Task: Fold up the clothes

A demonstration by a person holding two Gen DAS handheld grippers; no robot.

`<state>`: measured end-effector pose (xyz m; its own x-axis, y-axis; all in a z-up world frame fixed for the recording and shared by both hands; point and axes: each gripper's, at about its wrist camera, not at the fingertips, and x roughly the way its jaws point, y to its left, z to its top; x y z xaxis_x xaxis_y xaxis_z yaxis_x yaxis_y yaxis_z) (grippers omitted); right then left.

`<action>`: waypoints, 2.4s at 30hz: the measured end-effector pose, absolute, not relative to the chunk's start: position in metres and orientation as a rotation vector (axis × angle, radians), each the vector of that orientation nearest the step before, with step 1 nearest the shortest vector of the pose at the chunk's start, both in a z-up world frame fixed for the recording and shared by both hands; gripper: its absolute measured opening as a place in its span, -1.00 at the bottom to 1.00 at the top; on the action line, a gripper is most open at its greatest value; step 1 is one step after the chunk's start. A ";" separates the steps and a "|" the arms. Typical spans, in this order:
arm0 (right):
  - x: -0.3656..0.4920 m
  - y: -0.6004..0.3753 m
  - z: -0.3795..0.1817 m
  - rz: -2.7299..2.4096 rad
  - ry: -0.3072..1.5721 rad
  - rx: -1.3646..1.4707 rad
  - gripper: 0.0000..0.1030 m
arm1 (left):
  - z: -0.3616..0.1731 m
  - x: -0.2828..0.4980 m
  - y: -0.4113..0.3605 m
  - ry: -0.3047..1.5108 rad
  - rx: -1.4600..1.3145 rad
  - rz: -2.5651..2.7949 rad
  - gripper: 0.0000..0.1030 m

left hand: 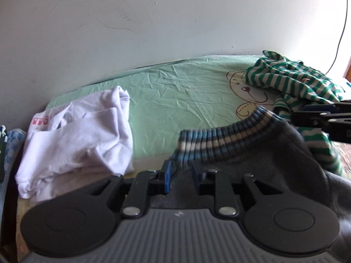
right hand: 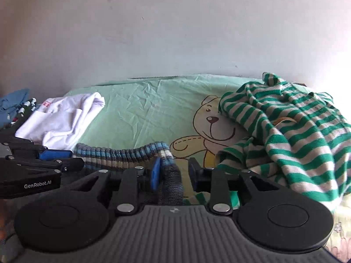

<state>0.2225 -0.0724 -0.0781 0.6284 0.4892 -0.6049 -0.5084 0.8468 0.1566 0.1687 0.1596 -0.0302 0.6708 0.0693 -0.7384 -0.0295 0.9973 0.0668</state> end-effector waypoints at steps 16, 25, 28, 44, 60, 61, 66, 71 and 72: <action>0.030 -0.157 -0.108 0.540 0.930 -0.195 0.07 | -0.046 -0.084 0.095 0.956 0.041 -0.233 0.58; 0.046 -0.142 -0.123 0.474 0.922 -0.098 -0.46 | -0.076 -0.117 0.046 1.019 0.075 -0.183 0.38; 0.045 -0.146 -0.116 0.489 0.936 -0.054 -0.79 | -0.074 -0.118 0.041 0.995 0.024 -0.148 -0.10; -0.076 -0.218 -0.017 0.625 0.831 0.101 -0.83 | 0.012 -0.175 0.102 0.811 -0.148 0.134 -1.00; -0.102 -0.238 -0.077 0.554 1.000 0.118 -0.11 | -0.036 -0.169 0.091 0.866 -0.173 0.243 0.17; -0.090 -0.241 -0.074 0.500 0.979 0.118 0.03 | -0.037 -0.158 0.090 0.870 -0.160 0.245 0.16; -0.001 -0.253 -0.066 0.173 0.914 0.116 0.03 | -0.041 -0.114 0.100 0.897 -0.149 0.199 0.03; 0.067 -0.244 -0.052 0.178 0.902 0.157 0.00 | -0.019 -0.074 0.119 0.837 -0.091 0.130 0.01; 0.077 -0.236 -0.048 0.195 0.886 0.161 0.00 | -0.016 -0.063 0.122 0.833 -0.074 0.116 0.01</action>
<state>0.0775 -0.2358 -0.0480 0.6164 0.2351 -0.7515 -0.1025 0.9702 0.2195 -0.0625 0.1220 -0.0158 0.6665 0.0737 -0.7418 -0.1321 0.9910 -0.0202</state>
